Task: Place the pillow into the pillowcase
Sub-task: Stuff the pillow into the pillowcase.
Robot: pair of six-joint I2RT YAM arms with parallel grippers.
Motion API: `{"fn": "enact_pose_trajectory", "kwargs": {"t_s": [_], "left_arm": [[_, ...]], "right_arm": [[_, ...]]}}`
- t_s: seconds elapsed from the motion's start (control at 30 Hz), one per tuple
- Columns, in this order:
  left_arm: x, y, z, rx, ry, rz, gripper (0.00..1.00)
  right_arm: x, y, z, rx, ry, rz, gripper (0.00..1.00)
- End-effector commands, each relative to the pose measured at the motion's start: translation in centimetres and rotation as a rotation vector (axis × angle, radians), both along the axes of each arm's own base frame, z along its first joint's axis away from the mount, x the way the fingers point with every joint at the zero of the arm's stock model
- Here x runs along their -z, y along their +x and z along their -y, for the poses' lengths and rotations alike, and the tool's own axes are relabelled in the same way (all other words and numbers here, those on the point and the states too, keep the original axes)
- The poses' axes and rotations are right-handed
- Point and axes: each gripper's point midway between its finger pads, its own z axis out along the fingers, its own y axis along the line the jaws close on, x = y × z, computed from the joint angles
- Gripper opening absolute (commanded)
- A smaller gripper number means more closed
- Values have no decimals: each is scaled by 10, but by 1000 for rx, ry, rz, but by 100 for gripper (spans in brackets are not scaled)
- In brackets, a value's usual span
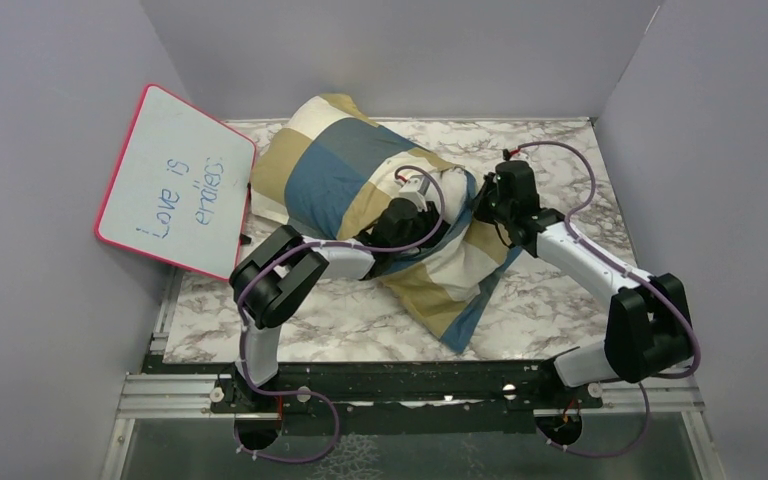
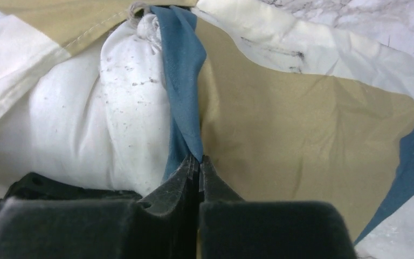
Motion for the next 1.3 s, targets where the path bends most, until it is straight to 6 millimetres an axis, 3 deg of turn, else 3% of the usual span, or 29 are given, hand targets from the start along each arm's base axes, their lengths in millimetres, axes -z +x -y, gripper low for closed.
{"fn": "enact_pose_trajectory", "kwargs": {"t_s": [0.0, 0.07, 0.17, 0.33, 0.4, 0.43, 0.5, 0.63, 0.77, 0.9, 1.07, 1.2, 1.27], "left_arm": [[99, -33, -38, -23, 254, -241, 24], [109, -34, -40, -26, 271, -255, 24], [123, -36, -44, -32, 293, -273, 24], [138, -38, -42, -31, 309, -286, 24], [139, -39, -41, -30, 308, -289, 24], [137, -39, -40, -27, 302, -289, 24], [121, -39, -35, -13, 267, -281, 24], [40, -38, -25, 9, 91, -251, 29], [-39, -34, -21, 27, -42, -248, 36], [-95, -22, -33, -31, -36, -141, 39], [-138, -4, -56, -160, -17, -13, 28], [-157, 14, -49, -167, -3, 79, 21], [-154, 26, -43, -170, 20, 110, 19]], "right_arm": [[-25, 22, 12, 34, -76, 102, 0], [-52, 30, 12, 19, -93, 184, 0], [-113, 35, -1, -44, -47, 318, 0], [-193, 4, -39, -264, 152, 601, 0], [-206, -11, -51, -358, 197, 672, 0], [-204, -16, -56, -393, 208, 675, 0], [-178, -15, -57, -393, 205, 592, 0], [-120, -18, -40, -305, 167, 493, 0], [-107, -21, -39, -313, 154, 491, 0], [-103, -17, -41, -329, 145, 469, 0], [-101, -23, -37, -323, 143, 471, 0], [-111, -26, -38, -332, 152, 489, 0], [-115, -28, -39, -339, 157, 495, 0]]}}
